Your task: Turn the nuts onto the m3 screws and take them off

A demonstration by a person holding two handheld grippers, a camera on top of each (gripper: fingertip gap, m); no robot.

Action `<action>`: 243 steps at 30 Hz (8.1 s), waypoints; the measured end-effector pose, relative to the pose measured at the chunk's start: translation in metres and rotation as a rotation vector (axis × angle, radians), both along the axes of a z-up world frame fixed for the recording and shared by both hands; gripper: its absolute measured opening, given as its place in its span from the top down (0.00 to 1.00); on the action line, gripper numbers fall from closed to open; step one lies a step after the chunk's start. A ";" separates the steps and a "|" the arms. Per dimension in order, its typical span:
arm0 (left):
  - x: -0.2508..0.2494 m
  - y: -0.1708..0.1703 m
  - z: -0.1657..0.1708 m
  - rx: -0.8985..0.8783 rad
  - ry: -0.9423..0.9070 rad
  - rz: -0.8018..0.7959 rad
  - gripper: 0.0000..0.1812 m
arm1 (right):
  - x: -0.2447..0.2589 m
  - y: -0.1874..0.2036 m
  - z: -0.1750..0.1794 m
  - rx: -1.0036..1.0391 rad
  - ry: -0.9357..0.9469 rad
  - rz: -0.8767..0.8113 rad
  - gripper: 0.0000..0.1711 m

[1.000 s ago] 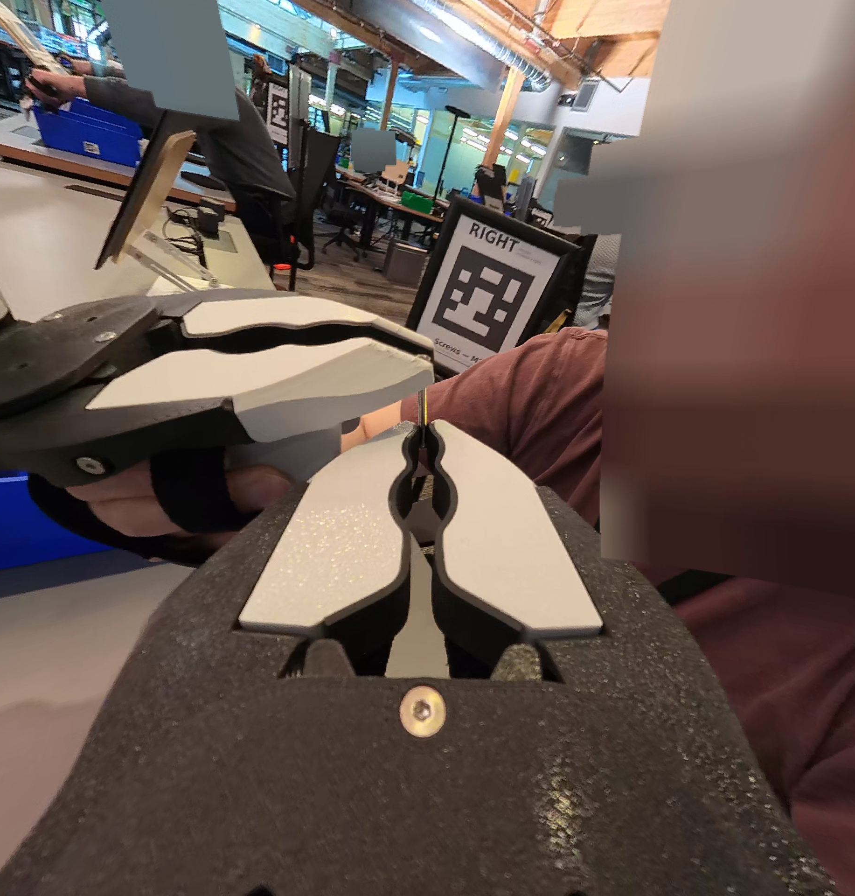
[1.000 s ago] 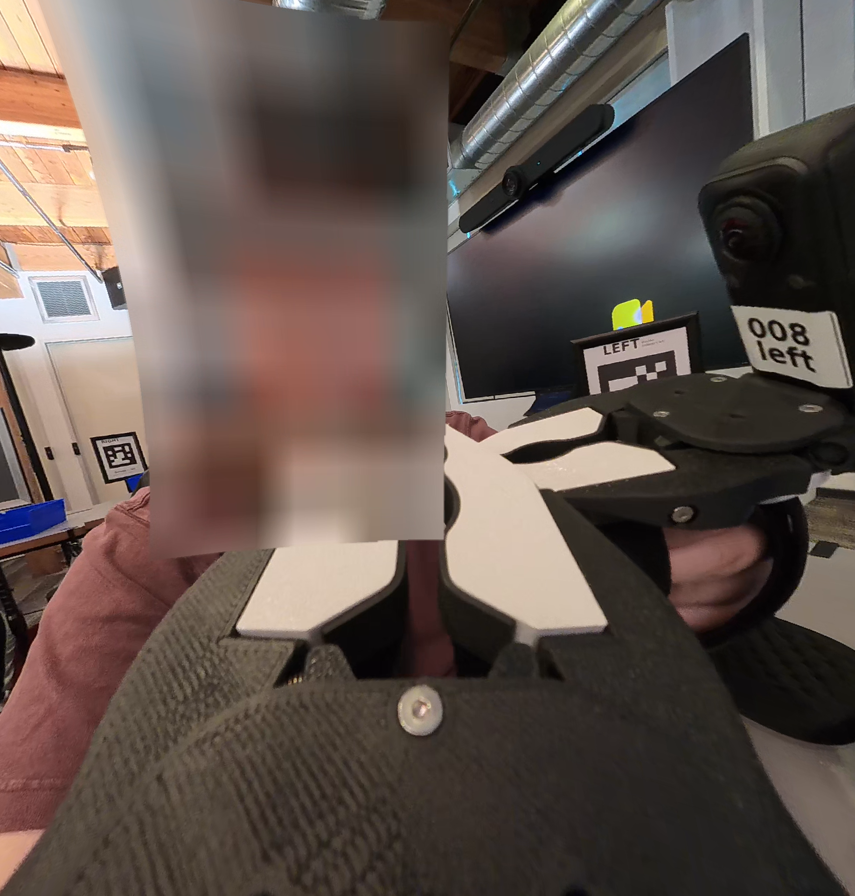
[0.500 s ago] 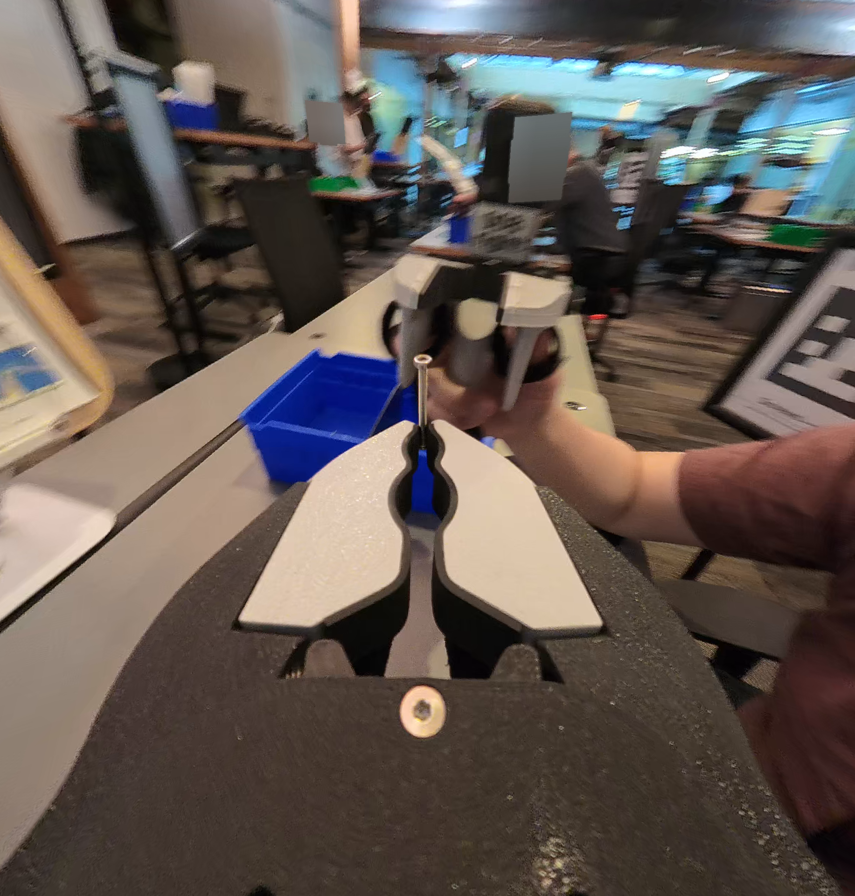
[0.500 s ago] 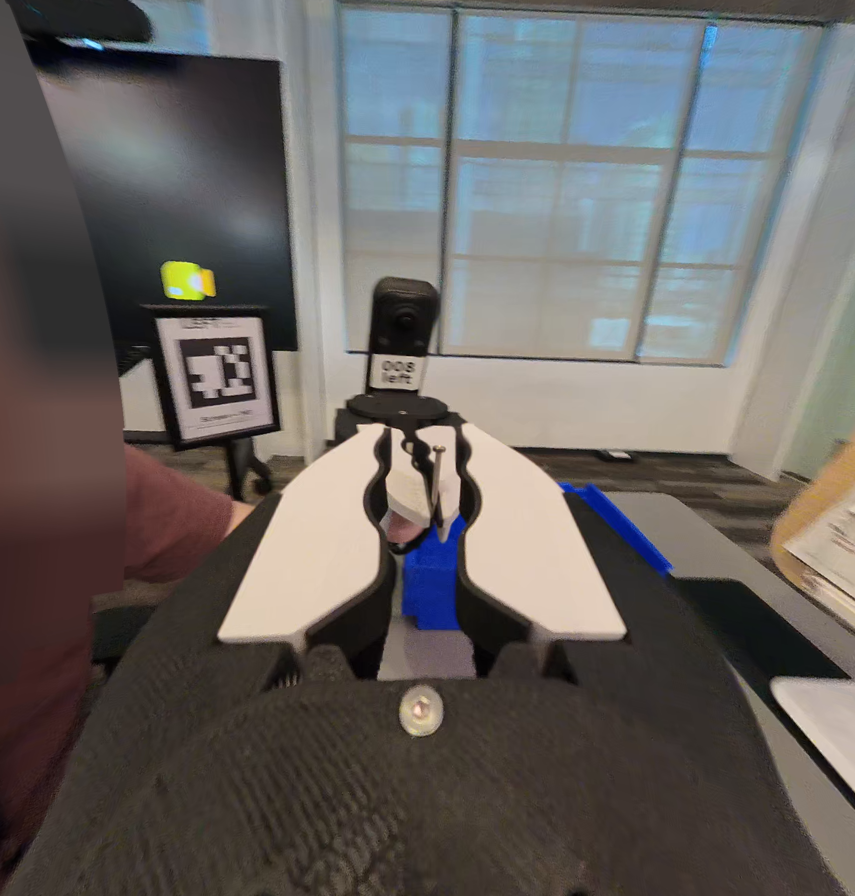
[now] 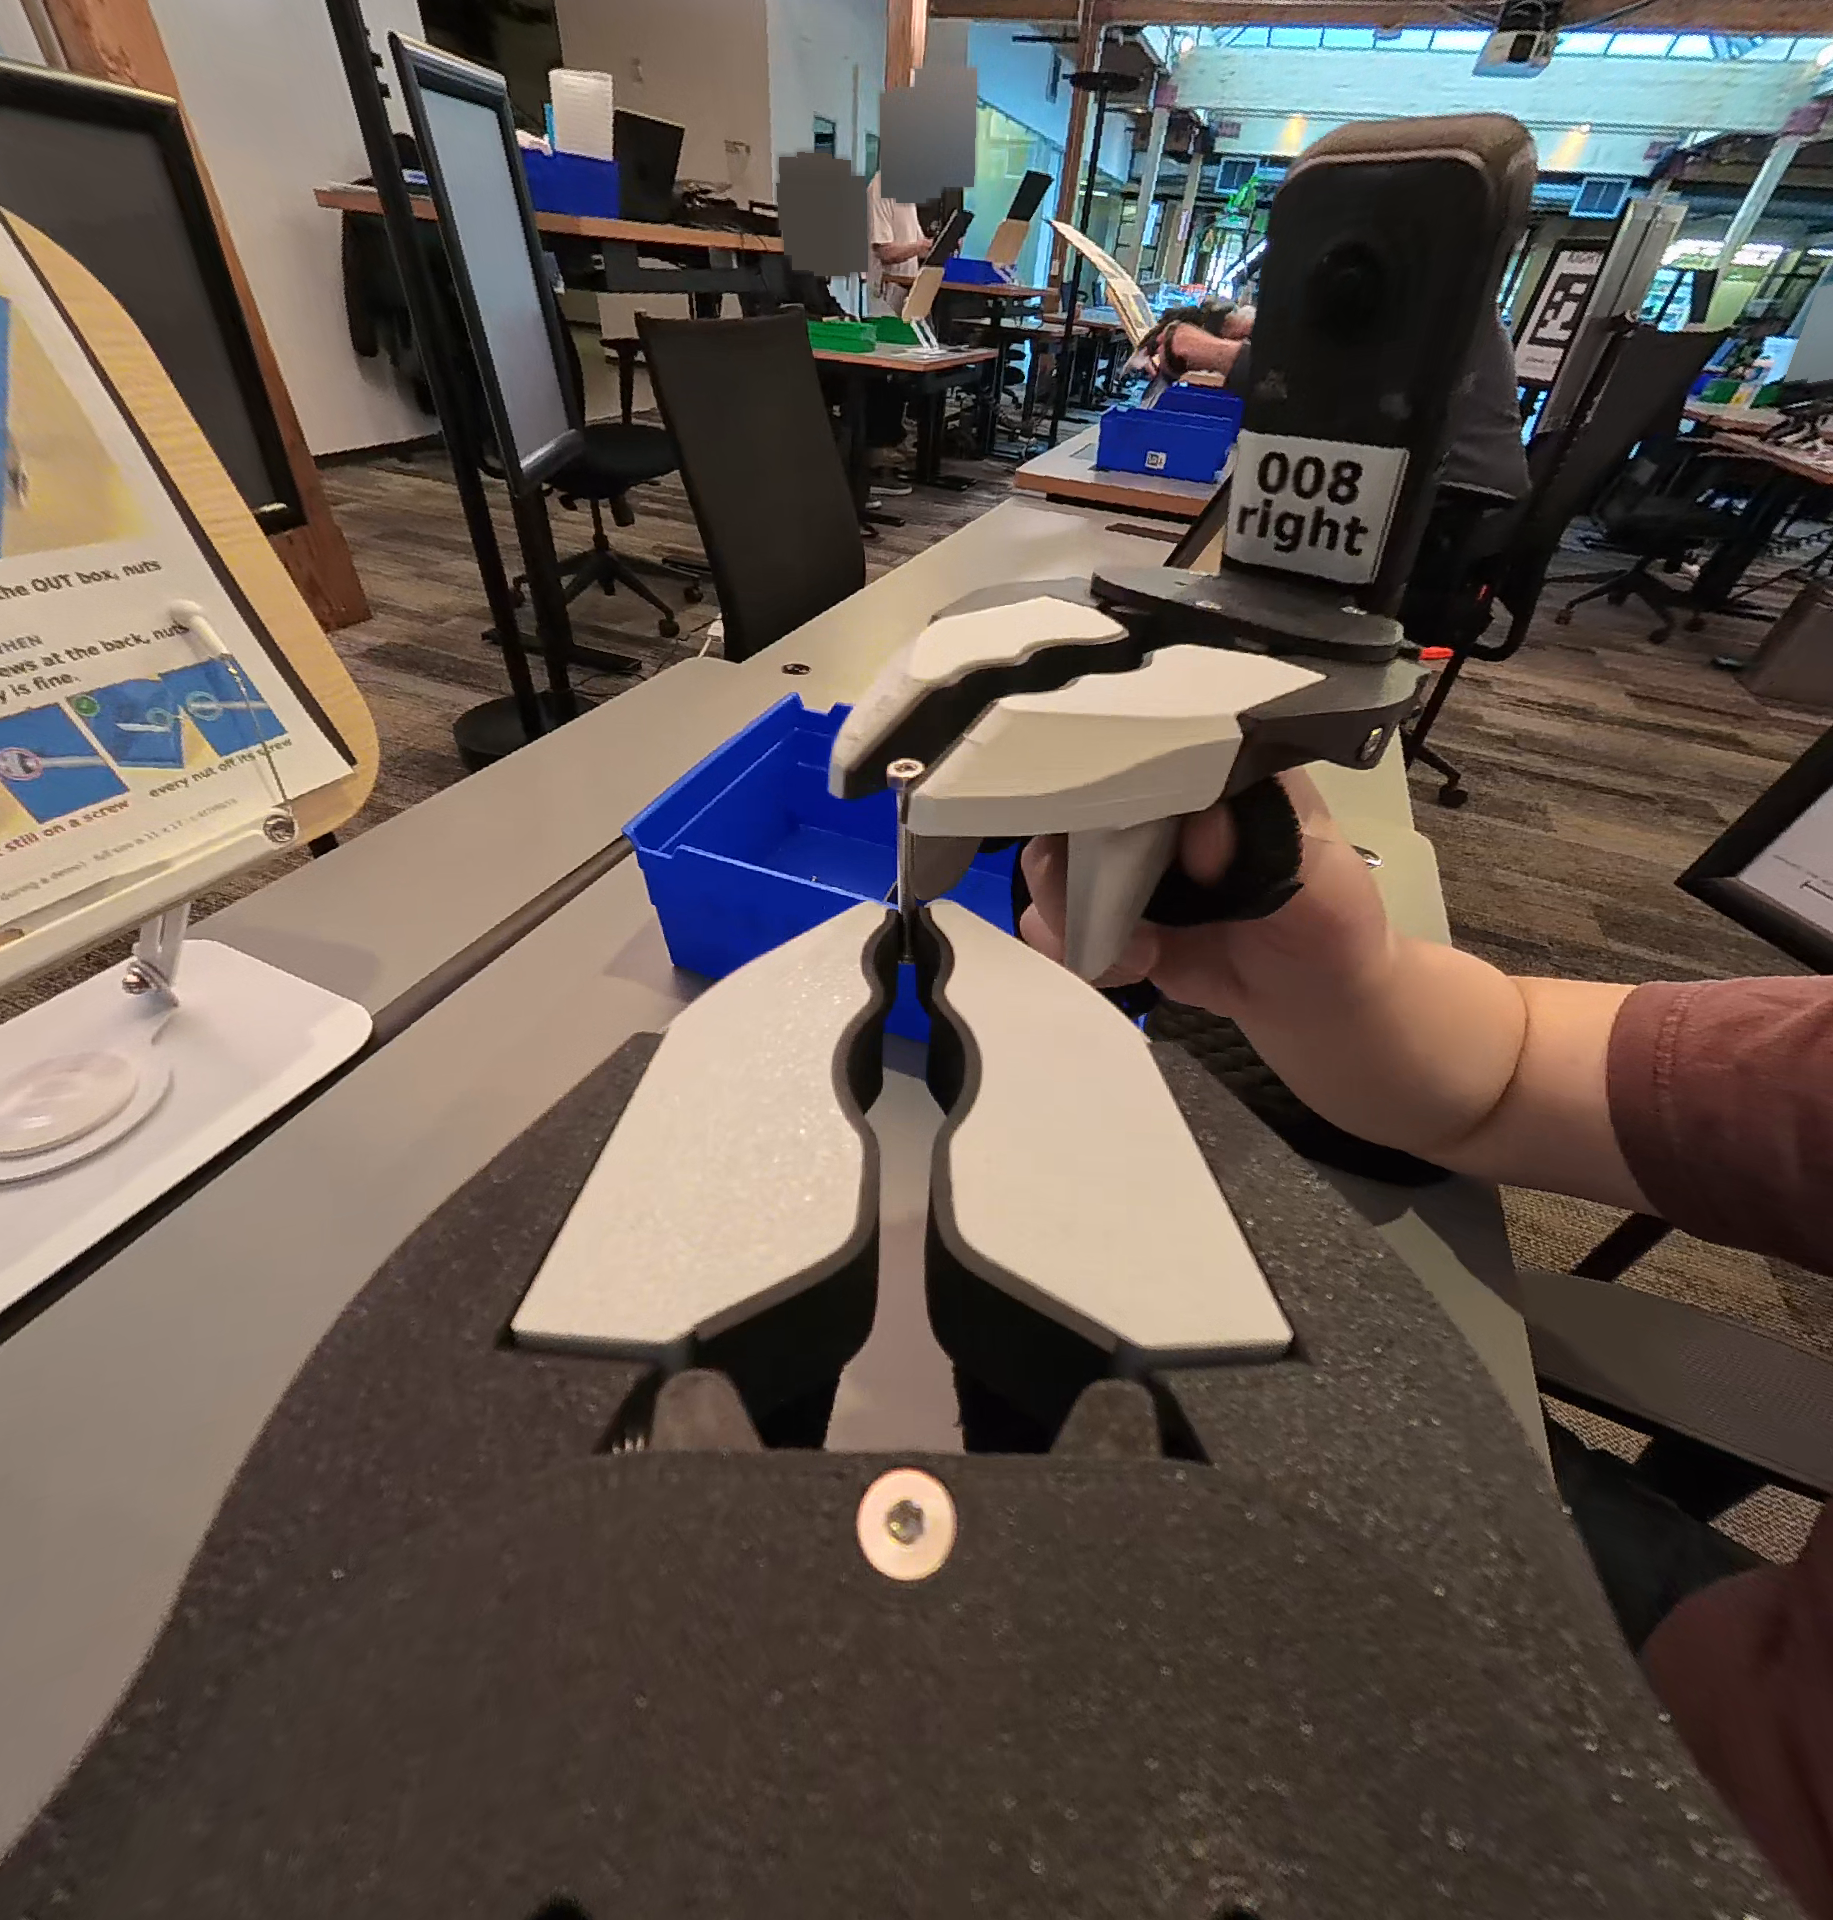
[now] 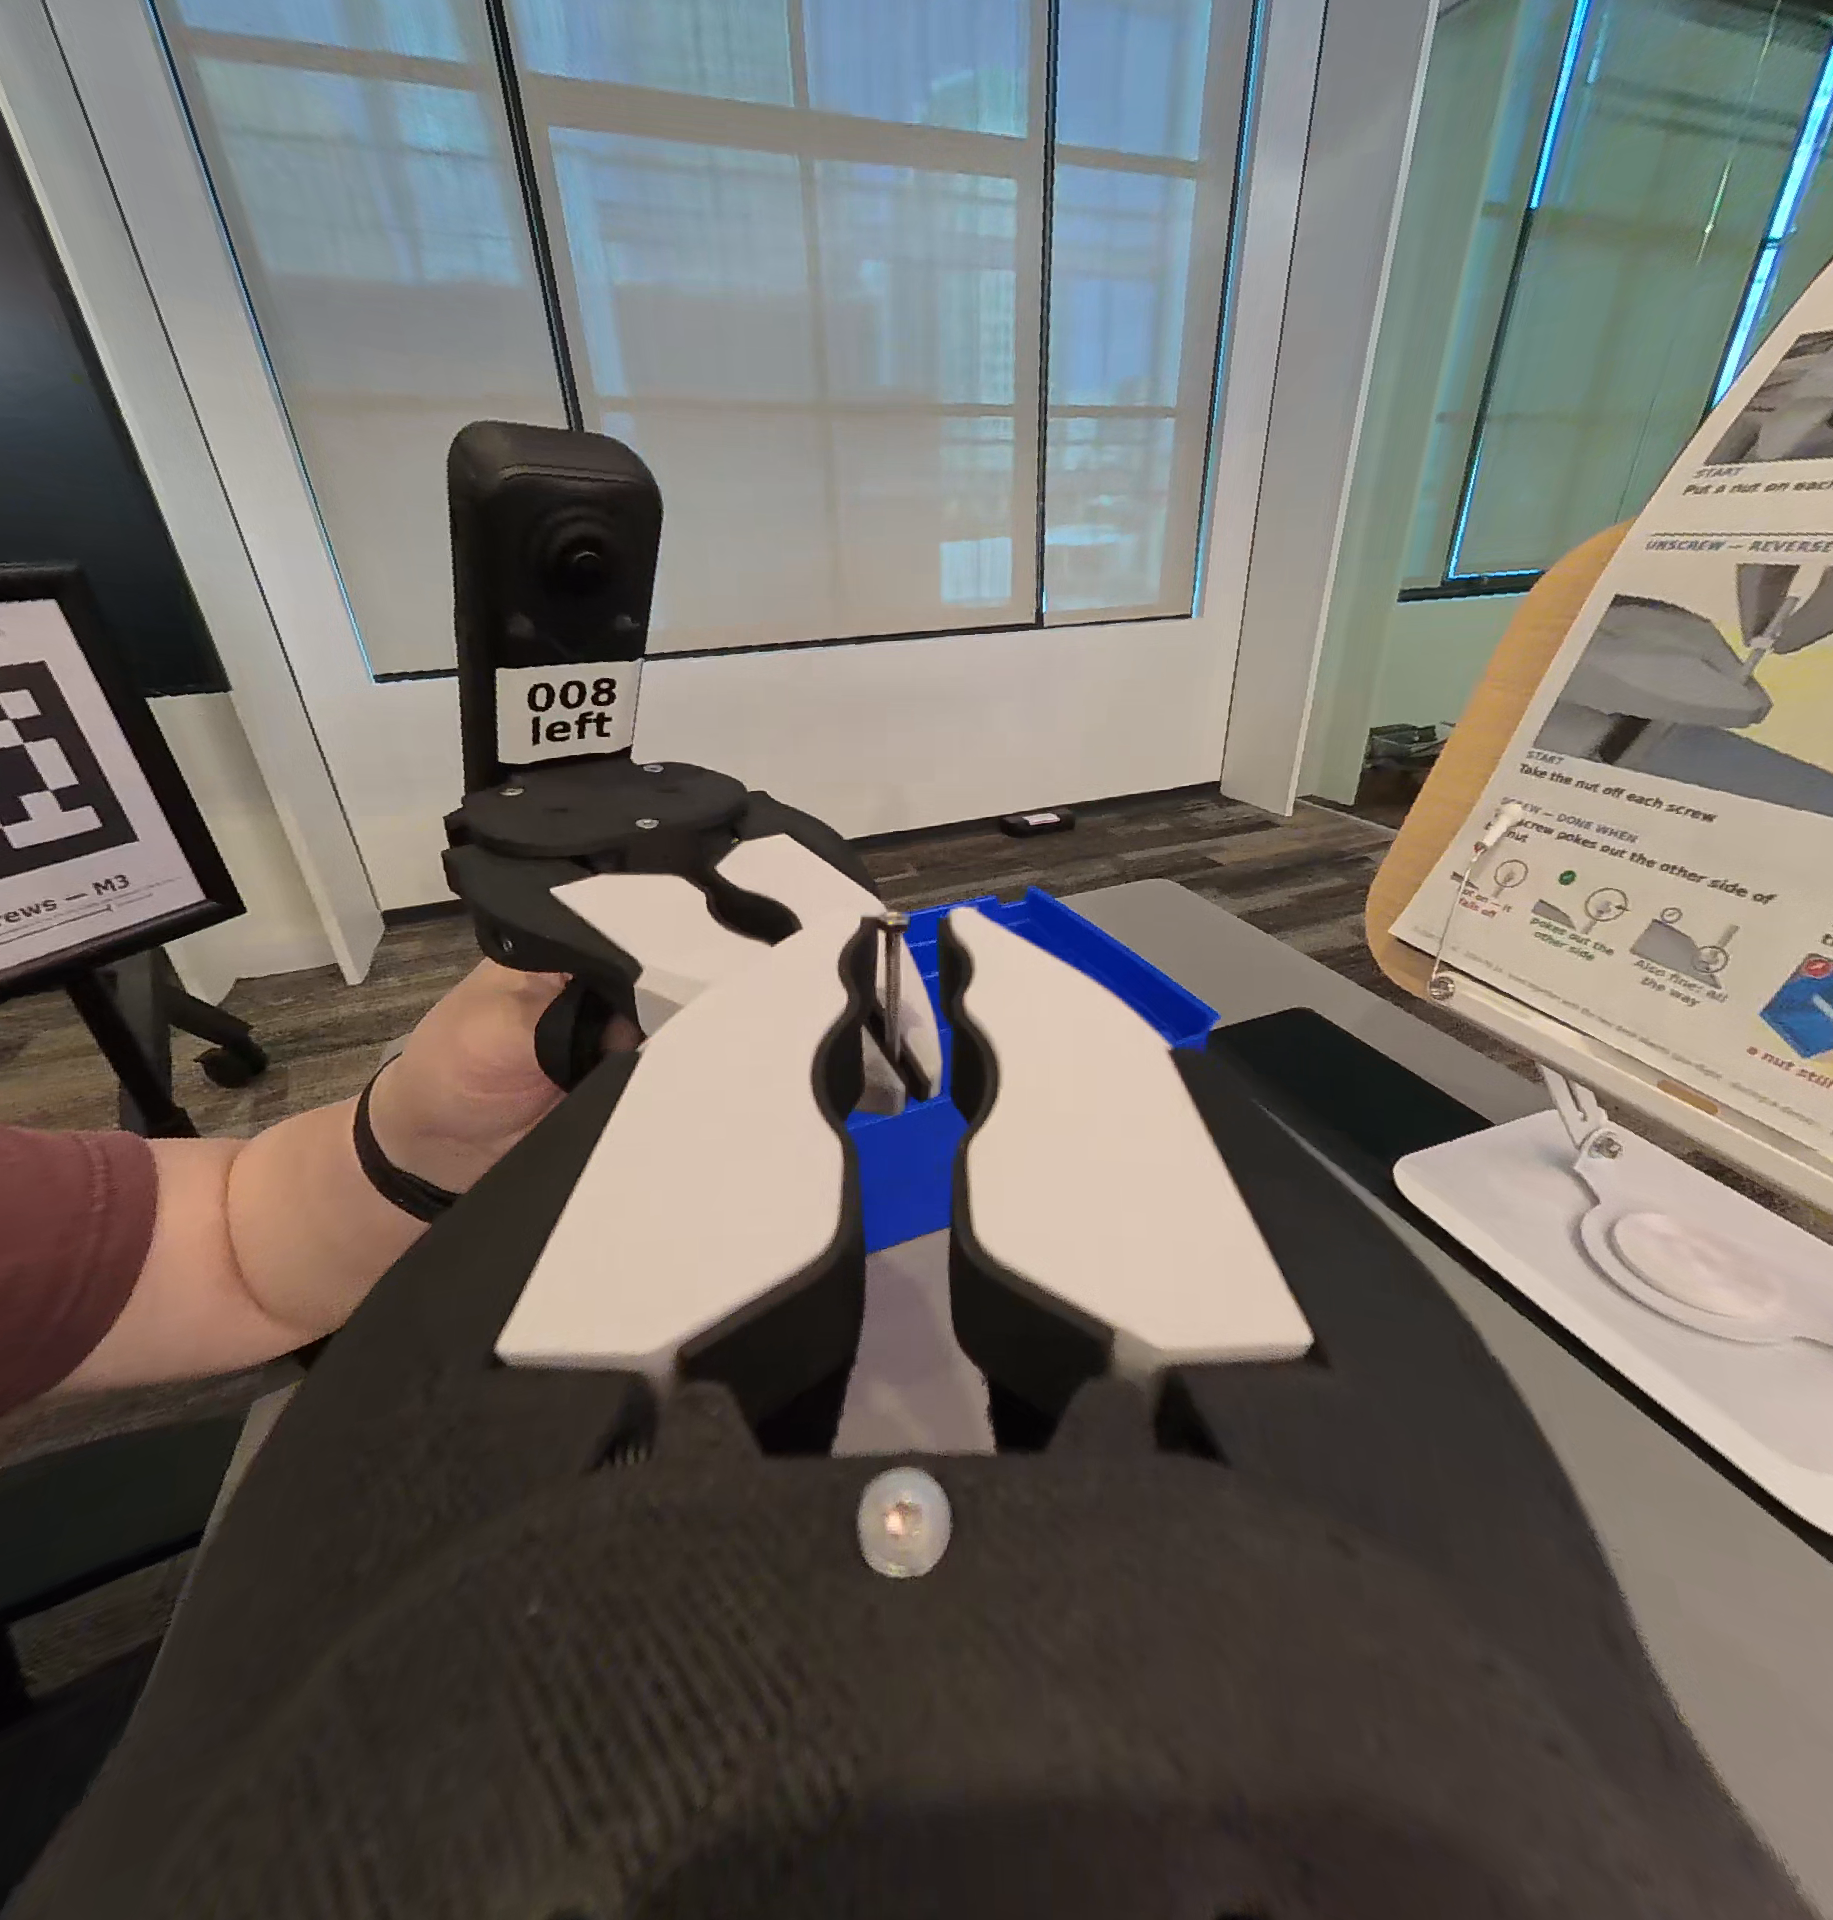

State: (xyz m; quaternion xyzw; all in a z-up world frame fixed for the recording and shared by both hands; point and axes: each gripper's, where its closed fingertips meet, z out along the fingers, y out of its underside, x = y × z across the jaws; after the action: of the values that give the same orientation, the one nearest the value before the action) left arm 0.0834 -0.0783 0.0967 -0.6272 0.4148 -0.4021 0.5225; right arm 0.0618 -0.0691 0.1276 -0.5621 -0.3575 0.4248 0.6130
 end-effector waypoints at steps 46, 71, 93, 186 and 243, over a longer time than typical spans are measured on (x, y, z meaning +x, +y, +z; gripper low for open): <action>0.017 -0.101 -0.014 -0.153 0.104 -0.669 0.99 | 0.306 0.001 -0.245 -1.108 -1.309 -0.100 0.96; 0.017 -0.104 -0.014 -0.157 0.111 -0.679 0.99 | 0.289 -0.009 -0.242 -1.016 -1.184 0.105 0.96; 0.020 -0.080 -0.017 -0.124 0.107 -0.547 0.99 | 0.217 -0.015 -0.150 -0.416 -0.947 0.270 0.84; -0.234 0.100 -0.240 -1.034 0.906 0.588 0.88 | 0.227 0.117 -0.104 -0.351 -0.885 -0.532 0.89; -0.010 -0.008 0.001 -0.111 0.034 -0.209 0.99 | 0.011 -0.008 -0.004 -0.177 0.008 0.463 0.97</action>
State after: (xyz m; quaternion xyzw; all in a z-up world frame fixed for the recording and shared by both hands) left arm 0.0729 -0.0865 0.0972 -0.6151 0.4640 -0.4659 0.4349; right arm 0.0728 -0.0774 0.1232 -0.5151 -0.4358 0.5857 0.4491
